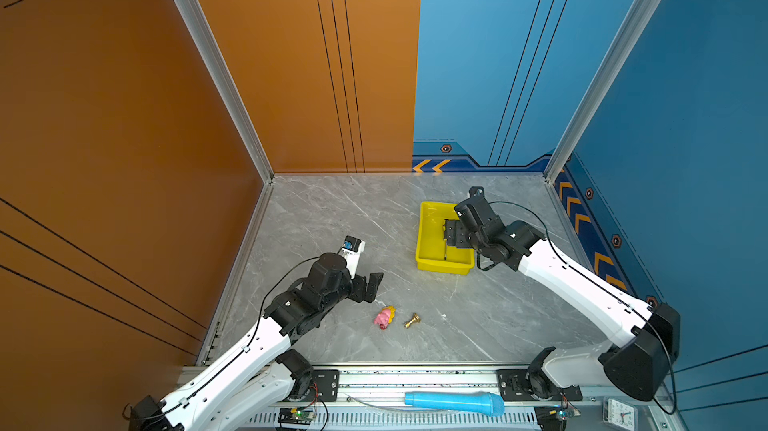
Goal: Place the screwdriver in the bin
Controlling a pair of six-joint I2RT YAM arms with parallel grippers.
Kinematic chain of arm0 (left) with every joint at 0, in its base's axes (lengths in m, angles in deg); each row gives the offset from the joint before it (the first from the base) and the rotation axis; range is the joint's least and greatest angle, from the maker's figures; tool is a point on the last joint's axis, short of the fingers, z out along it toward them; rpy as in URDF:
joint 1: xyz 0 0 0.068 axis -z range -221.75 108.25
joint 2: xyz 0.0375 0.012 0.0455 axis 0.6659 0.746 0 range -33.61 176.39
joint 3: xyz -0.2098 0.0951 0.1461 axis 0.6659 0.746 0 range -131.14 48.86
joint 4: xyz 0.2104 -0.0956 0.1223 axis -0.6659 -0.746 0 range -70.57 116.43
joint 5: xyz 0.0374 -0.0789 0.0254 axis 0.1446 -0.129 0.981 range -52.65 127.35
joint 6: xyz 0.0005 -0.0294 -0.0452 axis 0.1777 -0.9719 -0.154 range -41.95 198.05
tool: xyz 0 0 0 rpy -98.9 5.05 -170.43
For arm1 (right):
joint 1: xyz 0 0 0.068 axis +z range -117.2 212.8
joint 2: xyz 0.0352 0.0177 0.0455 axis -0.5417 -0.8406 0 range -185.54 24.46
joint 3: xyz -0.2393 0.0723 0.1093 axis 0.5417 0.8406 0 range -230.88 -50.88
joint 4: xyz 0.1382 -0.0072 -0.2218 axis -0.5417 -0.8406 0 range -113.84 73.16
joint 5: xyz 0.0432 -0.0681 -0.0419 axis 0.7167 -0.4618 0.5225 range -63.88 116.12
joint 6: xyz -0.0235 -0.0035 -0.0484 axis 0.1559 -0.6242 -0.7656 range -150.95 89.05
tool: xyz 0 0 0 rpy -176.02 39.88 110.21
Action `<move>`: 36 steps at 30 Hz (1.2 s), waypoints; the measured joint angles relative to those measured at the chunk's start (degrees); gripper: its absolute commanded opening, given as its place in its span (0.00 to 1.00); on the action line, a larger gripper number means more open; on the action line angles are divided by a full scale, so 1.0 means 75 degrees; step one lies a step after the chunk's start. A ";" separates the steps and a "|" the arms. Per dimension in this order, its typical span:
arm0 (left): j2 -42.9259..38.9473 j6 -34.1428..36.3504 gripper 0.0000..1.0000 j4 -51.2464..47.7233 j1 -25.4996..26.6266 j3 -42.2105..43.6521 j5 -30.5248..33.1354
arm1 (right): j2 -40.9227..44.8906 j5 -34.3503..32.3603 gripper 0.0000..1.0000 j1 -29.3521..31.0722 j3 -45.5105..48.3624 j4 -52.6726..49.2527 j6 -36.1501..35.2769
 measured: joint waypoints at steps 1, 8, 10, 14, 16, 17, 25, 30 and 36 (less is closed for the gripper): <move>-0.0146 -0.0009 0.98 -0.0099 -0.0026 0.0029 0.0061 | 0.0221 -0.0117 1.00 0.0117 0.0175 -0.0017 0.0052; -0.0667 -0.0020 0.98 -0.0731 -0.0122 0.0055 0.0653 | 0.1451 -0.0839 1.00 0.0717 0.1233 -0.0052 0.0187; -0.0571 -0.0023 0.98 -0.0886 -0.0122 0.0055 0.0886 | 0.1789 -0.0991 1.00 0.0729 0.1545 -0.0017 0.0184; -0.0344 -0.0035 0.98 -0.1195 -0.0122 0.0055 0.1387 | 0.2667 -0.1413 1.00 0.0621 0.2200 0.0052 0.0181; -0.0335 -0.0102 0.98 -0.1314 -0.0122 0.0055 0.1673 | 0.3069 -0.1501 1.00 0.0294 0.2439 0.0111 0.0181; -0.0347 -0.0140 0.98 -0.1343 -0.0125 0.0055 0.1851 | 0.3287 -0.1518 1.00 -0.0023 0.2573 0.0154 0.0184; -0.0600 -0.0143 0.98 -0.1399 -0.0950 0.0306 0.2999 | 0.4042 -0.1454 1.00 -0.2270 0.3538 0.0306 0.0146; -0.0947 0.0149 0.98 -0.0729 -0.1941 0.0898 0.3107 | 0.4651 -0.1064 1.00 -0.2897 0.4774 0.1513 -0.0749; -0.1422 0.1003 0.98 0.0481 -0.2614 0.2002 0.3168 | 0.5989 -0.0254 1.00 -0.2981 0.6825 0.3791 -0.2463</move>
